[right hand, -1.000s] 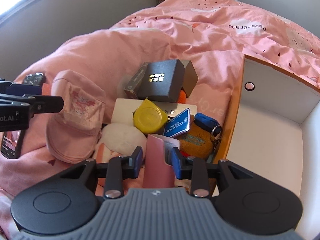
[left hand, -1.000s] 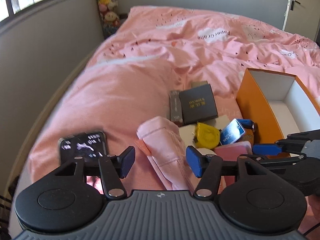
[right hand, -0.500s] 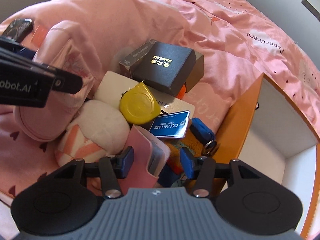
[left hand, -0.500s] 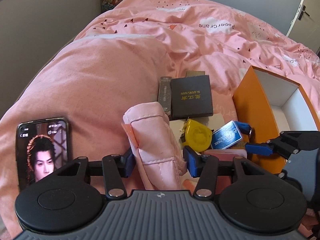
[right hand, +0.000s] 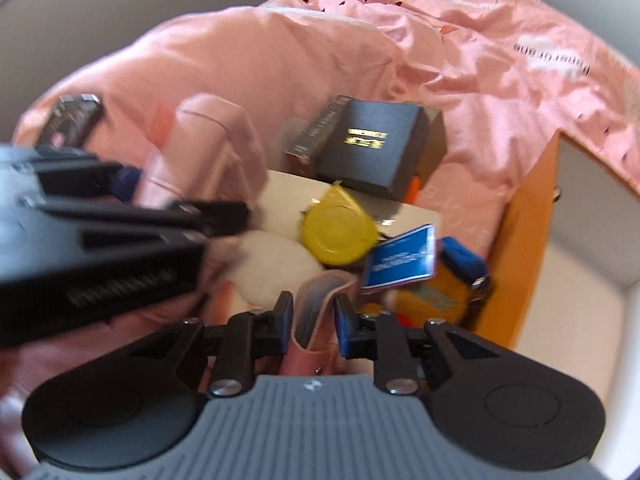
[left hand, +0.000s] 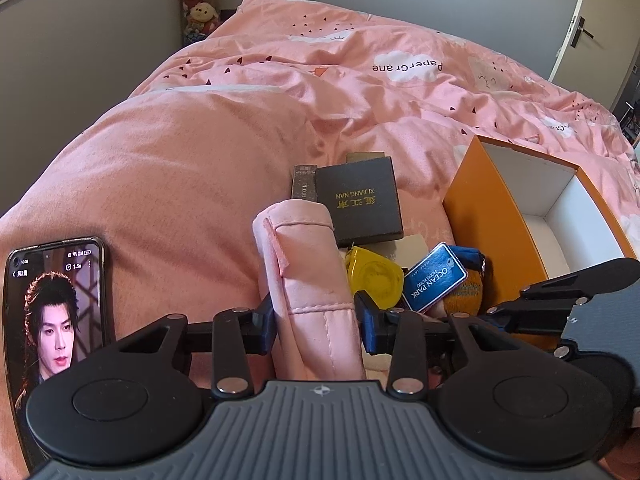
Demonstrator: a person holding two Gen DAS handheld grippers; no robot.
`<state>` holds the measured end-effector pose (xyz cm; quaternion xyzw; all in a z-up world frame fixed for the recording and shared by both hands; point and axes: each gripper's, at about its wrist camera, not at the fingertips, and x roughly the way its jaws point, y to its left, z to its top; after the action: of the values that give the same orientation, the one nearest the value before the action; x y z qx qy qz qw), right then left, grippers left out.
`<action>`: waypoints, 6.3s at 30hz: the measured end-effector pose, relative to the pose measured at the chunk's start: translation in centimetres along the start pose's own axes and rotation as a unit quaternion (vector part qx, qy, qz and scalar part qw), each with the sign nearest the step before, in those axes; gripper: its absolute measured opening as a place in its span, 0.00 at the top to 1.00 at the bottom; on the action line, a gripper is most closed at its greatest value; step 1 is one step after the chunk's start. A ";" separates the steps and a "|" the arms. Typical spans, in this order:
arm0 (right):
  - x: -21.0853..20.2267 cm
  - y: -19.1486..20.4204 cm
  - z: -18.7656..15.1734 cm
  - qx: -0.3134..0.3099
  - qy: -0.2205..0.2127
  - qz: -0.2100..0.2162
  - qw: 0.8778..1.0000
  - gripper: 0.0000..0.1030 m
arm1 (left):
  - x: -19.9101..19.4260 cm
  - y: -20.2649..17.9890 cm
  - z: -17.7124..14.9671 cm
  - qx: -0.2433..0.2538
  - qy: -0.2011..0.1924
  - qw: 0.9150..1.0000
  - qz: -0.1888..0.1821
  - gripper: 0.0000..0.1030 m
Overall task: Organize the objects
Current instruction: 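Grasp the pink card holder with the right tool while the left grasps the pink cap, then carry the card holder and pink cap over the shoebox with both tools, then release the pink cap with the left tool while the right lowers the card holder into the box, then open the right tool and withdraw both tools toward the item pile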
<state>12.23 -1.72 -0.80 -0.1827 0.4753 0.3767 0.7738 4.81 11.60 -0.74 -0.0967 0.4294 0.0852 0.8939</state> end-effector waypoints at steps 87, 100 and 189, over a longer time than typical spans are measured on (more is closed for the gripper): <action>-8.1 -18.6 -14.3 0.391 -0.105 -0.017 0.914 0.79 | 5.9 -17.5 1.5 0.013 0.150 0.974 -0.170 0.52; -7.1 -18.8 -14.2 0.395 -0.103 0.000 0.913 0.78 | 5.3 -15.9 2.1 0.025 0.163 0.966 -0.199 0.49; -9.1 -7.2 -7.6 0.176 -0.201 -0.044 0.963 0.51 | -0.2 -5.2 1.4 0.120 0.051 0.985 -0.117 0.58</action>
<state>10.76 -15.03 2.98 0.0156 0.3604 0.2819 0.8890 6.96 6.92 0.83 -0.0428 0.4673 -0.0769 0.8797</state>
